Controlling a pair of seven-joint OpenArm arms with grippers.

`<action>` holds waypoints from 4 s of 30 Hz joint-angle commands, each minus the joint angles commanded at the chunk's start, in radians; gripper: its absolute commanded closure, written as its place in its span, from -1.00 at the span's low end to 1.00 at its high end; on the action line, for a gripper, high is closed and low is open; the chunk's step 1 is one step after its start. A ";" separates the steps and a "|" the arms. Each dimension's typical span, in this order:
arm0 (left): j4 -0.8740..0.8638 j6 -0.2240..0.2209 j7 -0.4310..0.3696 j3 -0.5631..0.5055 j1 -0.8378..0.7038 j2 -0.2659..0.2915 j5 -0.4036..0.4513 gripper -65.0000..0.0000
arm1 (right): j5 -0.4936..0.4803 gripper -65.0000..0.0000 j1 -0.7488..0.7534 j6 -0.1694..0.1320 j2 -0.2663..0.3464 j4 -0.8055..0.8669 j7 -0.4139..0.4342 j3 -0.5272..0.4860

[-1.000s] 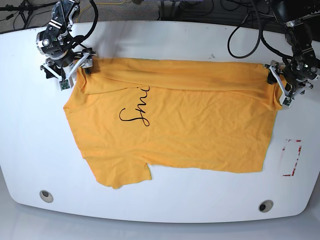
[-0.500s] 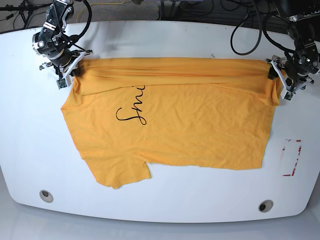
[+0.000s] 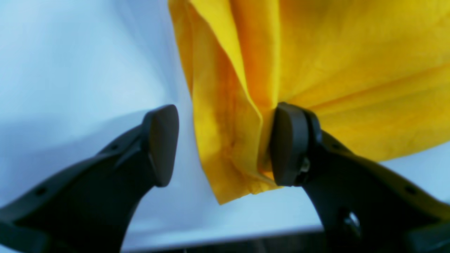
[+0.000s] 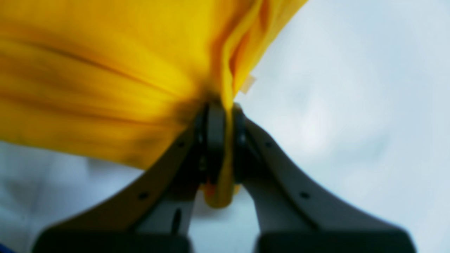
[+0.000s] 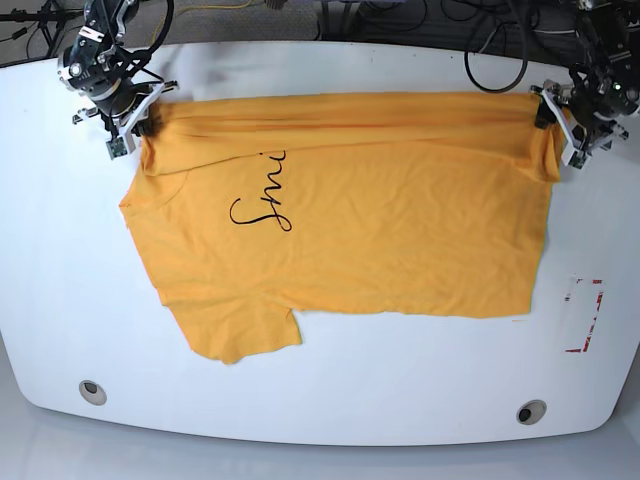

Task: Fold the T-shirt properly
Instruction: 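Open both grippers and release the shirt edge, then move the right gripper to the shirt side edge near the sleeve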

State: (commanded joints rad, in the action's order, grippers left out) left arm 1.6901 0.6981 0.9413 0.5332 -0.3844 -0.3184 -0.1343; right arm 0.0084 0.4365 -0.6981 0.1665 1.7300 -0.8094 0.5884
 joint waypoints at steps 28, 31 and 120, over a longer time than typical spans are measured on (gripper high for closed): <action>0.221 0.000 0.230 0.161 0.169 -0.018 -0.149 -0.17 | 0.002 0.18 0.029 0.000 0.002 0.137 -0.002 -0.002; 0.216 0.000 0.244 0.198 0.212 -0.058 -0.150 -0.17 | 0.002 0.18 0.029 0.000 0.002 0.137 -0.002 -0.002; -0.316 -0.059 -0.017 -0.075 0.677 0.018 -0.166 -0.17 | 0.002 0.19 -0.838 0.000 0.083 -0.865 0.358 -0.098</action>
State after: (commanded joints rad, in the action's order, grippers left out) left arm 1.3740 0.6391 0.9244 0.4580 0.2923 -0.3000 -0.3000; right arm 0.0100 -0.4012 -0.6981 0.2493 0.8646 -0.4519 0.4902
